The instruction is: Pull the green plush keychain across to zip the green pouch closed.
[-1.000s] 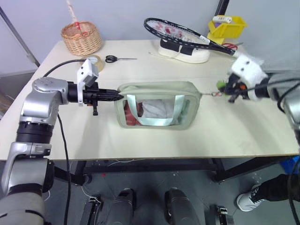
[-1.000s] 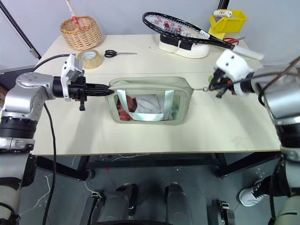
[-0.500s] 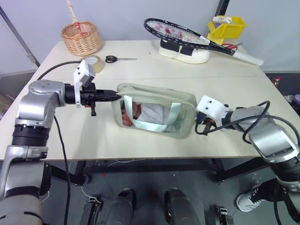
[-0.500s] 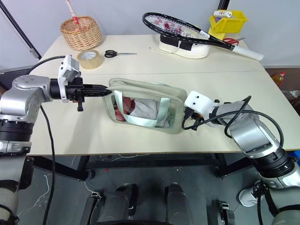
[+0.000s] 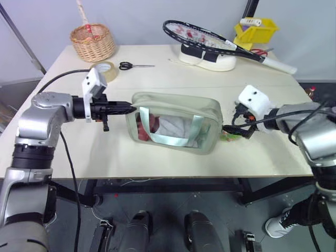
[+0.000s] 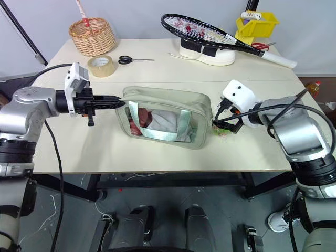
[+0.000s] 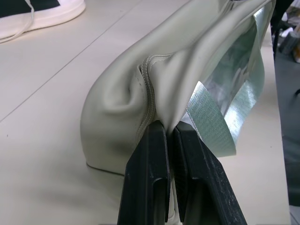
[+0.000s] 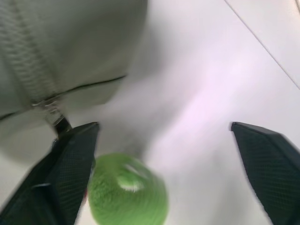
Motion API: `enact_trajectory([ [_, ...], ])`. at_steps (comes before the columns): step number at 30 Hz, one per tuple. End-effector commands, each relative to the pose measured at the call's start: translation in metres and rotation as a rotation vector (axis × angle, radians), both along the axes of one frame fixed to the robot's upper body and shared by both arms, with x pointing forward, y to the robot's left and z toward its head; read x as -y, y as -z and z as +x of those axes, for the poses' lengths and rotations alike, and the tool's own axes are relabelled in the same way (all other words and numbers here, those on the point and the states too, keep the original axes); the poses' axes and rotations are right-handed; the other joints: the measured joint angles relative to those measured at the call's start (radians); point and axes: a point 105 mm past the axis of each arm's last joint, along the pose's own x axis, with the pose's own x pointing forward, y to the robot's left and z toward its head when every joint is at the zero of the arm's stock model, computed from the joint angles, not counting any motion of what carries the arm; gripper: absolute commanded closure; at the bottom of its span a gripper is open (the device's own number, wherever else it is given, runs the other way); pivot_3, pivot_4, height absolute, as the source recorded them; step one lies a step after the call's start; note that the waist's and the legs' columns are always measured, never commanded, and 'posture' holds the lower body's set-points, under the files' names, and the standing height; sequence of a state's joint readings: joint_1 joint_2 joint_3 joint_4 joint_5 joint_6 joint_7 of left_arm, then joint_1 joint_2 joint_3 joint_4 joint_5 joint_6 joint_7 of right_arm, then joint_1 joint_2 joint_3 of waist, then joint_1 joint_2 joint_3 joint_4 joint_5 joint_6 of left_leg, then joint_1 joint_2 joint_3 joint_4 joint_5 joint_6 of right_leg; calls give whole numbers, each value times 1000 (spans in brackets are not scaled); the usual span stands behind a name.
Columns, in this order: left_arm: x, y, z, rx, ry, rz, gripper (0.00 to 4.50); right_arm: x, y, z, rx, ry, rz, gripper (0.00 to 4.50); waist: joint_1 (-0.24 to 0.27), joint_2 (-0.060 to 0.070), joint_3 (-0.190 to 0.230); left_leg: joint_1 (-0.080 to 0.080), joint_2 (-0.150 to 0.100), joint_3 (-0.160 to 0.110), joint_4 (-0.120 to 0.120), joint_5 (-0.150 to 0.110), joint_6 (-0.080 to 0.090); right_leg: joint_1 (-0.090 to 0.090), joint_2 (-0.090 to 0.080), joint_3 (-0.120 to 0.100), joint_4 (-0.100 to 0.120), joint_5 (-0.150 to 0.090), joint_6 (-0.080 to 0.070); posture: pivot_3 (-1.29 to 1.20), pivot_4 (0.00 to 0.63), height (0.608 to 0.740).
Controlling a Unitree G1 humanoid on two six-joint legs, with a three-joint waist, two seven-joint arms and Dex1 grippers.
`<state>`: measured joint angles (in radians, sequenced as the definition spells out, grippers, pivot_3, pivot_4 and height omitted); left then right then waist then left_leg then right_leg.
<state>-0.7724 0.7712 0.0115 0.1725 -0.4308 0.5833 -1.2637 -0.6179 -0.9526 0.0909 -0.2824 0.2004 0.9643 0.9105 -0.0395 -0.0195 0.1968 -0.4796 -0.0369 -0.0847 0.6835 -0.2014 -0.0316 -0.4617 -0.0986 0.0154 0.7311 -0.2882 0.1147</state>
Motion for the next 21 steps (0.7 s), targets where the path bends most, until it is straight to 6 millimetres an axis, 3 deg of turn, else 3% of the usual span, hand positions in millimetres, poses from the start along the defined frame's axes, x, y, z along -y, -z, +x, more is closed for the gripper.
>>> enact_trajectory([
  [1,-3,-18,-13,10,18,-41,3370,-11,-23,-21,38,-117,51,0,0,0,0,0,0,0,0,0,0,0,0,0,0,0,0,0,150,659],
  [8,-29,-33,-28,23,18,4,39,-12,-42,-35,52,-211,147,0,-4,0,0,1,1,0,0,0,0,0,0,0,0,-1,-2,0,150,659],
  [15,-57,-49,-40,-10,-6,-24,39,-14,-60,-53,49,-324,248,0,4,0,0,0,1,0,0,0,0,1,0,0,-2,-2,-3,0,150,659],
  [21,-59,-49,-46,-9,5,-15,39,-1,-64,-52,65,-305,246,0,6,0,0,0,1,1,0,0,0,2,-1,0,-5,-2,-4,0,150,659],
])
